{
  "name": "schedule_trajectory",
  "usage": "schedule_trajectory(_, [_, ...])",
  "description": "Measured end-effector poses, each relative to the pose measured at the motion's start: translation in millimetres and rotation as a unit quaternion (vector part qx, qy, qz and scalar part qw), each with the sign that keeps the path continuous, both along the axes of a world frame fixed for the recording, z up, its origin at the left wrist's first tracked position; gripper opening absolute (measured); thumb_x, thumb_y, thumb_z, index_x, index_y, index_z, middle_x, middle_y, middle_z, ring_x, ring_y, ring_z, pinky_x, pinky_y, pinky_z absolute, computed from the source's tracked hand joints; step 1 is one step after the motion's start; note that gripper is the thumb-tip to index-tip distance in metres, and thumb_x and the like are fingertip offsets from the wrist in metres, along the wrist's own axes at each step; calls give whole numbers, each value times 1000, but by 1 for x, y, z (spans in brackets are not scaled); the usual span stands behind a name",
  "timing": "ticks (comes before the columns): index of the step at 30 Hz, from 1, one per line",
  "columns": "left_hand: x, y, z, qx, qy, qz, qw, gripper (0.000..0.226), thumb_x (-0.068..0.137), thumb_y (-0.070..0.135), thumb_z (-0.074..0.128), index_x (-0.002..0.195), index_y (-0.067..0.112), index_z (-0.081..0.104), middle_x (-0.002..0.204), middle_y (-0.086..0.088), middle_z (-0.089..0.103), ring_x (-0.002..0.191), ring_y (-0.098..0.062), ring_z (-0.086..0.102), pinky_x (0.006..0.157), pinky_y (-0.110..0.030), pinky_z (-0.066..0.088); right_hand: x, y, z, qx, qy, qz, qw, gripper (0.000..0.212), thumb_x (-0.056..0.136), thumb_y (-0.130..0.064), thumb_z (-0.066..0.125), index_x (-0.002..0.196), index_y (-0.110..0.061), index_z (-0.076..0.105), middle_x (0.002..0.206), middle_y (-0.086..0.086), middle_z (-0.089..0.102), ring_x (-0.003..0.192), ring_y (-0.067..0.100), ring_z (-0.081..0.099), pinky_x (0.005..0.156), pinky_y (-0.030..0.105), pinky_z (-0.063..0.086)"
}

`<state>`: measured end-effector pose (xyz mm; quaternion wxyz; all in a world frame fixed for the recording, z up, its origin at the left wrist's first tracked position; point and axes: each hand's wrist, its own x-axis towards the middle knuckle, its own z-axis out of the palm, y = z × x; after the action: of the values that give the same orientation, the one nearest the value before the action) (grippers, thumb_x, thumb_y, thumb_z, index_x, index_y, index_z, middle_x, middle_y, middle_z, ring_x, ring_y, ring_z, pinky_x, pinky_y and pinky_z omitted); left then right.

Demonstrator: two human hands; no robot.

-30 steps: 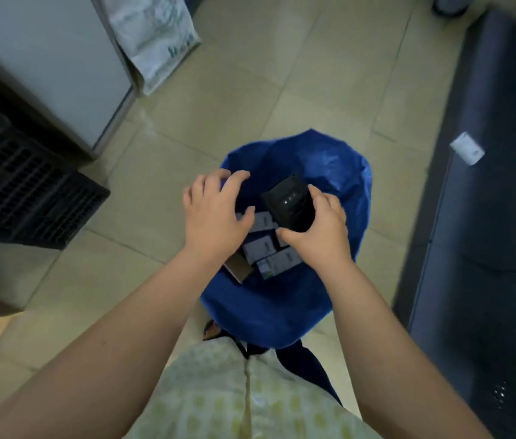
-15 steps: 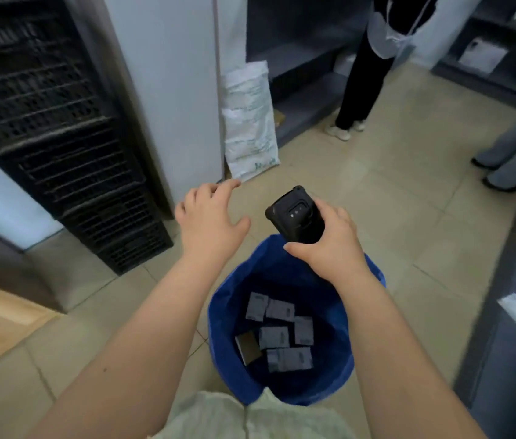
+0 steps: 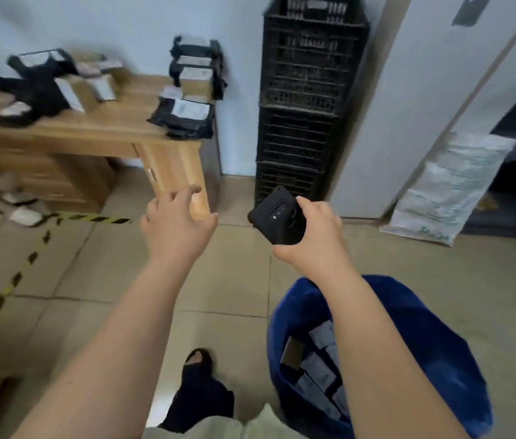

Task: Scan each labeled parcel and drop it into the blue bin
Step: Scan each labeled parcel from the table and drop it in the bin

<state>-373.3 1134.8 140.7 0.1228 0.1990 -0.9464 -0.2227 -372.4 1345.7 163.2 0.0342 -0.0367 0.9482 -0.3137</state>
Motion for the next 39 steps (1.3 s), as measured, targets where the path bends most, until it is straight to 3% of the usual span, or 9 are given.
schedule_trajectory(5, [84, -79, 9, -18, -15, 124, 992, 55, 86, 46, 62, 138, 37, 48, 134, -4, 52, 130, -32, 40, 107, -49, 32, 23, -98, 12, -4, 9, 147, 989, 69, 70, -32, 79, 131, -30, 46, 122, -5, 42, 120, 20, 39, 95, 40, 41])
schedule_trajectory(10, [173, -167, 19, -10, -6, 246, 969, 54, 86, 49, 60, 137, 37, 48, 136, -4, 52, 129, -35, 40, 107, -51, 33, 62, -202, 21, -7, 25, 259, 965, 57, 63, -35, 78, 114, -34, 53, 109, -7, 46, 109, 22, 45, 90, 45, 47])
schedule_trajectory(20, [395, -361, 31, 8, 30, 455, 890, 53, 87, 47, 61, 137, 35, 50, 137, -6, 52, 129, -35, 41, 104, -52, 34, 217, -447, 26, 10, 90, 439, 894, 93, 73, -41, 82, 150, -27, 32, 138, 0, 41, 131, 26, 36, 107, 44, 35])
schedule_trajectory(26, [531, -467, 31, -16, 17, 548, 836, 58, 87, 49, 61, 141, 34, 46, 139, -6, 51, 129, -35, 41, 104, -52, 35, 330, -594, 19, 2, 116, 526, 843, 86, 72, -38, 81, 145, -26, 37, 132, 1, 44, 125, 29, 40, 99, 46, 40])
schedule_trajectory(30, [612, -507, 13, 22, 25, 611, 791, 63, 89, 44, 63, 146, 33, 39, 141, -10, 50, 131, -36, 40, 106, -54, 35, 390, -663, 9, 15, 135, 583, 801, 81, 72, -39, 79, 141, -27, 40, 122, -1, 46, 118, 27, 45, 92, 44, 44])
schedule_trajectory(34, [669, -534, -2, 67, 2, 656, 751, 65, 89, 46, 64, 147, 34, 37, 142, -11, 49, 132, -37, 39, 106, -54, 35, 436, -721, -2, 65, 185, 621, 759, 90, 78, -43, 76, 151, -22, 28, 136, 0, 43, 122, 25, 42, 94, 43, 42])
schedule_trajectory(39, [694, -569, -9, 90, -13, 692, 716, 66, 90, 46, 61, 148, 34, 34, 144, -9, 46, 135, -36, 36, 109, -51, 31, 474, -783, -20, 56, 142, 669, 728, 92, 78, -42, 75, 154, -24, 25, 141, -2, 40, 126, 23, 38, 98, 44, 41])
